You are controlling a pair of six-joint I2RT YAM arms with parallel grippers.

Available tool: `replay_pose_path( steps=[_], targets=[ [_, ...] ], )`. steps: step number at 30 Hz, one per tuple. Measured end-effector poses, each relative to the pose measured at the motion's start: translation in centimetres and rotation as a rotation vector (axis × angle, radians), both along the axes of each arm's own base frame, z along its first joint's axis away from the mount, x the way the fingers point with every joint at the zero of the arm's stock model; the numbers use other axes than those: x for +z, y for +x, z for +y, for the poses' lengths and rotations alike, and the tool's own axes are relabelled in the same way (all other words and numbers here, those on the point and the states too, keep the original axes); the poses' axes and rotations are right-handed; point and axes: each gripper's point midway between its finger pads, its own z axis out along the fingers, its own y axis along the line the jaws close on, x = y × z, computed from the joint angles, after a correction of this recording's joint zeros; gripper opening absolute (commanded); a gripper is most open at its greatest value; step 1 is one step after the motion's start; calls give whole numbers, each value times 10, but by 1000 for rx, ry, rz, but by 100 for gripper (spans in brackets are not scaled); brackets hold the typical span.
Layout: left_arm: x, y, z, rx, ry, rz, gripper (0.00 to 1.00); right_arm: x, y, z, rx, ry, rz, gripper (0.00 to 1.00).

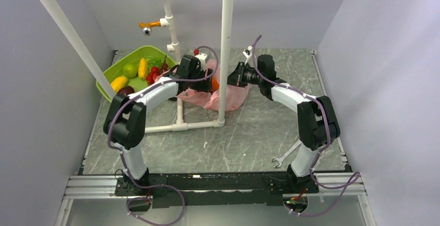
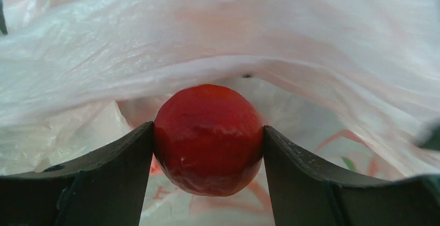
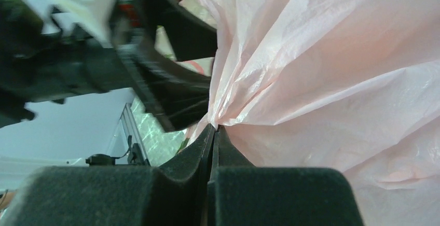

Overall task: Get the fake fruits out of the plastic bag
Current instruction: Take out the fake fruit from the plastic bag, then place the fake fruit in the bin.

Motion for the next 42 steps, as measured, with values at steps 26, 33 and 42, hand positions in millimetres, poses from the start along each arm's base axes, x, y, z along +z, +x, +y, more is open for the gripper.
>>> replay_pose_path(
  steps=[26, 33, 42],
  targets=[
    [166, -23, 136, 368, 47, -359, 0, -19, -6, -26, -122, -140, -13, 0],
    [163, -9, 208, 642, 296, -410, 0, -22, -8, -27, -120, -142, -6, 0],
    [108, 55, 257, 786, 472, -267, 0, -26, -10, -27, -117, -142, 0, 0]
  ],
)
